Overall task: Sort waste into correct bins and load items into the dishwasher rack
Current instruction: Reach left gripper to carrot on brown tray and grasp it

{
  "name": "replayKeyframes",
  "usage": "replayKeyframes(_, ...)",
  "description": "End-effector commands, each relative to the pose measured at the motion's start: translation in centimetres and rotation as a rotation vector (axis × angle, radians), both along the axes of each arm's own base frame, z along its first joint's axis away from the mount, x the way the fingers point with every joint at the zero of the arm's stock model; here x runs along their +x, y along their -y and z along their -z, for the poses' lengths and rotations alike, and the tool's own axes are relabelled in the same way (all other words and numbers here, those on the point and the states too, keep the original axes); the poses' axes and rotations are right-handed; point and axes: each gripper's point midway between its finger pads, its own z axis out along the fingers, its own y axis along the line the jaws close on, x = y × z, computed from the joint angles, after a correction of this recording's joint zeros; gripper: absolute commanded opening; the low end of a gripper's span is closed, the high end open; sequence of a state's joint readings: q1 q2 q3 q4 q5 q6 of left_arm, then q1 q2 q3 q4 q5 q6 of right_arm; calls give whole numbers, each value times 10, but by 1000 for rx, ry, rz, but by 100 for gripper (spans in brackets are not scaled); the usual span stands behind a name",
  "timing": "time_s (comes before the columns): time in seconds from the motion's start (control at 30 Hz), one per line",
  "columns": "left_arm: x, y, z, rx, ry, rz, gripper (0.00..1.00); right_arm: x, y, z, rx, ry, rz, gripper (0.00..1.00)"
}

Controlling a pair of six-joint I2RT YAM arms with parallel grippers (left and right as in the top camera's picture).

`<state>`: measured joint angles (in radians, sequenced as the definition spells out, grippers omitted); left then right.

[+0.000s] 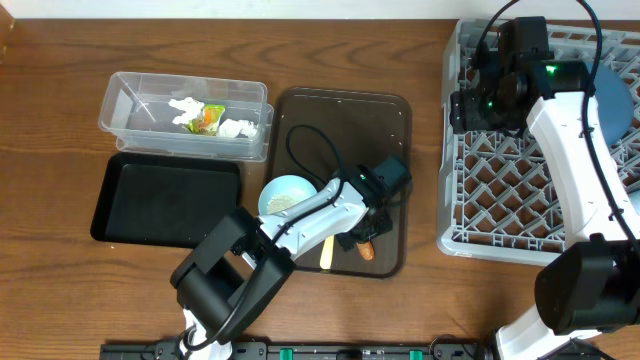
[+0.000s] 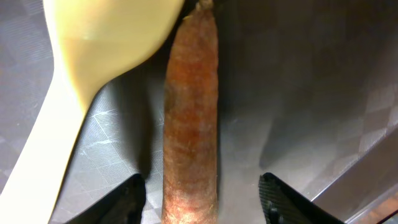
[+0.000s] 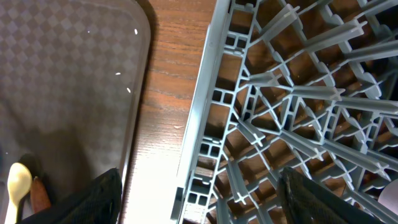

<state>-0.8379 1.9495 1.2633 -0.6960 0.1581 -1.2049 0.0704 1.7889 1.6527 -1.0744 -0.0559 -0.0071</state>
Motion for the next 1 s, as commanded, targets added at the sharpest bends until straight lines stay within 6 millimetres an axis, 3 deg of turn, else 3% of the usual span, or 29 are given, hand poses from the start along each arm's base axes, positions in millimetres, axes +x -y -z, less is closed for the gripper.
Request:
replayKeyframes(0.0, -6, -5, 12, 24, -31, -2, 55, 3, 1, -5, 14, 14, 15, 79)
replayKeyframes(0.13, -6, -5, 12, 25, -32, -1, 49, 3, 1, -6, 14, 14, 15, 79)
replayKeyframes(0.47, -5, -8, 11, 29, -35, -3, 22, 3, 2, -5, 10, 11, 14, 79)
replayKeyframes(0.6, -2, -10, 10, 21, -31, 27, 19, 3, 2, -5, 7, 12, 15, 79)
replayKeyframes(0.7, 2, -10, 6, 9, -13, 82, 9, 3, 4, -5, 5, 12, 18, 79)
replayKeyframes(0.8, 9, -12, -3, -6, 16, 124, 6, 3, 6, -5, 5, 11, 25, 79)
replayKeyframes(0.97, 24, -41, -26, 80, 103, 146, 6, 2, 12, -5, 5, 8, 38, 79)
